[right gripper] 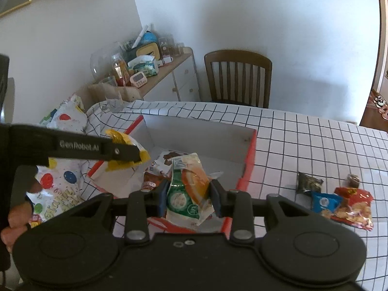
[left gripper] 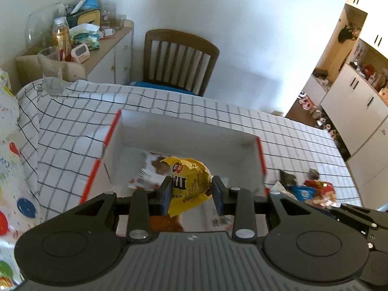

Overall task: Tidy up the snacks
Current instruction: 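Carry the M&M's bag and bread packet over the red box with both tools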

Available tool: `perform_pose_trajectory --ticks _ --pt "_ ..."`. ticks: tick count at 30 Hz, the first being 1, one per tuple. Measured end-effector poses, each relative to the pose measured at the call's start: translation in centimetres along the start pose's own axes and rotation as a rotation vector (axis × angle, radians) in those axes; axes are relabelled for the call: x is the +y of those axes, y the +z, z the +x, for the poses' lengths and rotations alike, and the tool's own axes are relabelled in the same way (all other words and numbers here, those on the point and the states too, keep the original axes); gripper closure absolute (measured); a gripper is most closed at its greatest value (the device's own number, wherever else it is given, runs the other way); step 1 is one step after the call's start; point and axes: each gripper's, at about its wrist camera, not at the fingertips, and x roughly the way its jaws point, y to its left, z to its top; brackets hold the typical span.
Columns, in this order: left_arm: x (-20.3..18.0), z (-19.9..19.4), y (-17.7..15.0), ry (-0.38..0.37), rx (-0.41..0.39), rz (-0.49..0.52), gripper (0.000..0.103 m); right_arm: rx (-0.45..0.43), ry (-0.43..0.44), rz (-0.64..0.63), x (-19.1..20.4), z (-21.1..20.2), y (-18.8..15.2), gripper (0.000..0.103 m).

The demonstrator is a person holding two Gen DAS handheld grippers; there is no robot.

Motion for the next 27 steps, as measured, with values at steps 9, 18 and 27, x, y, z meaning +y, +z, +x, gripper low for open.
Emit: perform_pose_trajectory --ticks 9,18,27 --pt "2.5 5.4 2.0 0.045 0.055 -0.008 0.07 0.057 -0.032 0.013 0.8 5.6 1.0 0.069" --pt "3.9 10.6 2.9 0.127 0.122 0.011 0.07 0.16 -0.042 -0.059 3.3 10.0 0.4 0.069" --pt "4.5 14.0 2.5 0.171 0.162 0.034 0.069 0.242 -0.043 -0.087 3.9 12.9 -0.5 0.069"
